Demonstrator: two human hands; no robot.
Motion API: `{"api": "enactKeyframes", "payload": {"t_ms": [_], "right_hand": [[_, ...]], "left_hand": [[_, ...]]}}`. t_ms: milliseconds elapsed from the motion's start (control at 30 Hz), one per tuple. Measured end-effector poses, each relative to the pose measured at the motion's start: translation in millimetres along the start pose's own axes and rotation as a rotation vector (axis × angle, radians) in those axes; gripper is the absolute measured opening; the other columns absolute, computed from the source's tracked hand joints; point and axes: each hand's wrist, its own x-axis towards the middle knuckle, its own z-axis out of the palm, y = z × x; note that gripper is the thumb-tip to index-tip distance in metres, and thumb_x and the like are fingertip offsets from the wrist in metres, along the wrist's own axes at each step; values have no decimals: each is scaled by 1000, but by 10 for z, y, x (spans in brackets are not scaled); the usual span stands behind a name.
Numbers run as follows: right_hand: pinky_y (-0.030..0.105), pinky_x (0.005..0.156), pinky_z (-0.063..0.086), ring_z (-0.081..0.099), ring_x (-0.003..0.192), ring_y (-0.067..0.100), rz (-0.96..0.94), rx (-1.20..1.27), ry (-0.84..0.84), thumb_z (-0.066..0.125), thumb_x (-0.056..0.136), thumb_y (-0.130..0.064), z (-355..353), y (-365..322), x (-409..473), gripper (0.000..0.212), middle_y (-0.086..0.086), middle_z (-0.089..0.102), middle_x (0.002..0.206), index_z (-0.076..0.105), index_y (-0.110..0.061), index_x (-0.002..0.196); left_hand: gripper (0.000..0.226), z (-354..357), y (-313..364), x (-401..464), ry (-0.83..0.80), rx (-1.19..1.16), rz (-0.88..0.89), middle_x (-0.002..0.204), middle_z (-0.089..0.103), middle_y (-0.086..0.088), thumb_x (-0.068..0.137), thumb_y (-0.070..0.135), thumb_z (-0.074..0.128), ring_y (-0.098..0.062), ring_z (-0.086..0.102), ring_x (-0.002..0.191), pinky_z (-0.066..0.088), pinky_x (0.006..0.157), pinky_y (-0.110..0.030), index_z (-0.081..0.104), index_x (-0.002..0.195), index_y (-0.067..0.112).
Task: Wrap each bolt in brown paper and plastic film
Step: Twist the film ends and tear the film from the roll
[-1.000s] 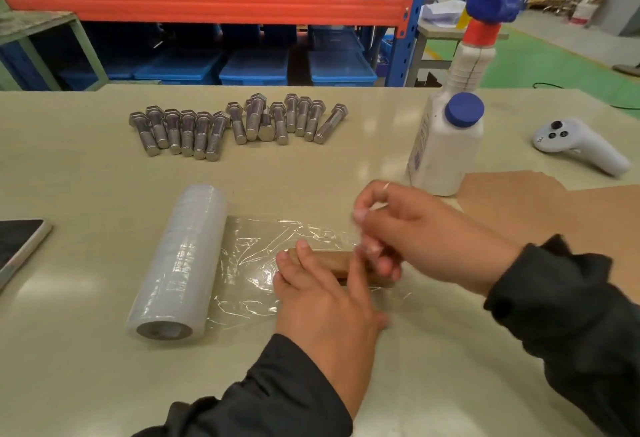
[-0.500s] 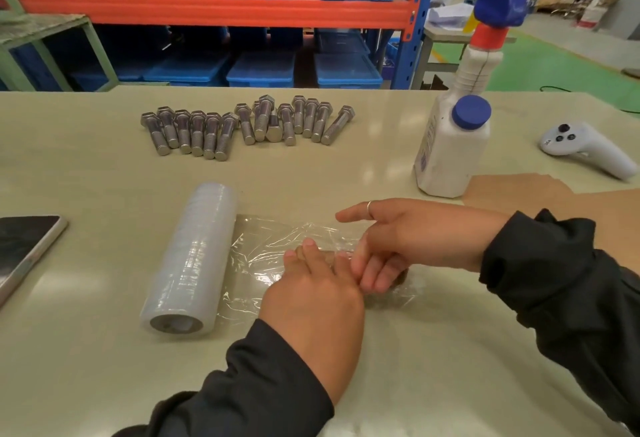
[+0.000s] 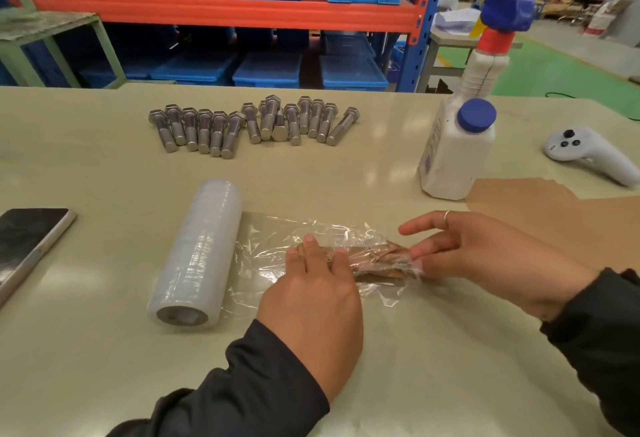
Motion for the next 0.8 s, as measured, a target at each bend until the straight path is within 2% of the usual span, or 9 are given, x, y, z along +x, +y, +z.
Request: {"api": "enactKeyframes", "payload": {"t_ms": [100, 200, 300, 400, 467, 567, 667, 733, 800], "right_hand": [[18, 79, 50, 68, 83, 8, -149, 130, 61, 73, 72, -8, -6, -66, -15, 33, -4, 73, 88, 68, -25, 100], [11, 77, 49, 67, 86, 8, -319, 177, 29, 72, 63, -22, 112, -259, 19, 29, -2, 73, 88, 75, -27, 91], [11, 80, 47, 62, 93, 6, -461, 93, 47, 67, 66, -34, 287, -426, 129, 29, -4, 65, 101, 73, -35, 94], [12, 92, 43, 50, 110, -2, -592, -86, 36, 55, 74, -47, 522, -569, 235, 28, -16, 49, 116, 62, -47, 102], [15, 100, 36, 40, 121, -2, -670, -186, 31, 48, 79, -48, 668, -640, 297, 29, -17, 40, 128, 57, -48, 107], [25, 104, 33, 39, 123, 1, -730, -266, 17, 48, 85, -45, 794, -732, 378, 30, -12, 46, 129, 58, -41, 113], [23, 101, 33, 42, 119, 3, -749, -333, -3, 52, 89, -39, 828, -819, 452, 27, -13, 51, 123, 62, -34, 115], [25, 102, 33, 42, 119, 5, -746, -377, -29, 52, 91, -37, 839, -882, 489, 26, -13, 52, 122, 62, -32, 115], [24, 101, 33, 44, 117, 7, -741, -405, -67, 51, 92, -36, 859, -940, 516, 26, -11, 54, 119, 62, -30, 115]], "left_hand": [[48, -91, -119, -12, 38, -171, -16, 97, 69, -17, 57, 21, 74, -27, 68, 70, 47, 53, -25, 67, 102, 6], [36, -12, -267, -50, 170, -280, -40, 104, 50, 9, 89, 27, 40, -15, 58, 92, 23, 62, -20, 28, 122, 23], [28, 29, -366, -85, 134, -391, -58, 77, 35, 15, 92, 25, 37, -12, 51, 76, 22, 61, -22, 18, 112, 25], [27, 9, -433, -107, 48, -480, -143, 70, 35, 14, 93, 21, 38, -10, 39, 62, 29, 57, -26, 12, 95, 27], [23, 31, -471, -106, 46, -413, -162, 81, 42, 13, 95, 18, 35, -8, 43, 69, 32, 62, -20, 18, 110, 23], [53, -3, -528, -195, 5, -100, -133, 128, 45, -12, 93, 10, 42, -20, 50, 112, 32, 88, -18, 14, 138, 6], [61, -173, -736, -295, 137, -56, -156, 81, 64, -20, 45, -6, 85, -34, 63, 67, 47, 63, -33, 61, 101, -9], [54, -175, -943, -342, 268, -86, -195, 72, 61, -19, 46, -2, 86, -36, 58, 60, 42, 60, -34, 63, 95, -6], [51, -190, -1086, -343, 237, -108, -227, 81, 60, -21, 59, 17, 83, -38, 58, 67, 47, 59, -39, 64, 102, -3]]}}
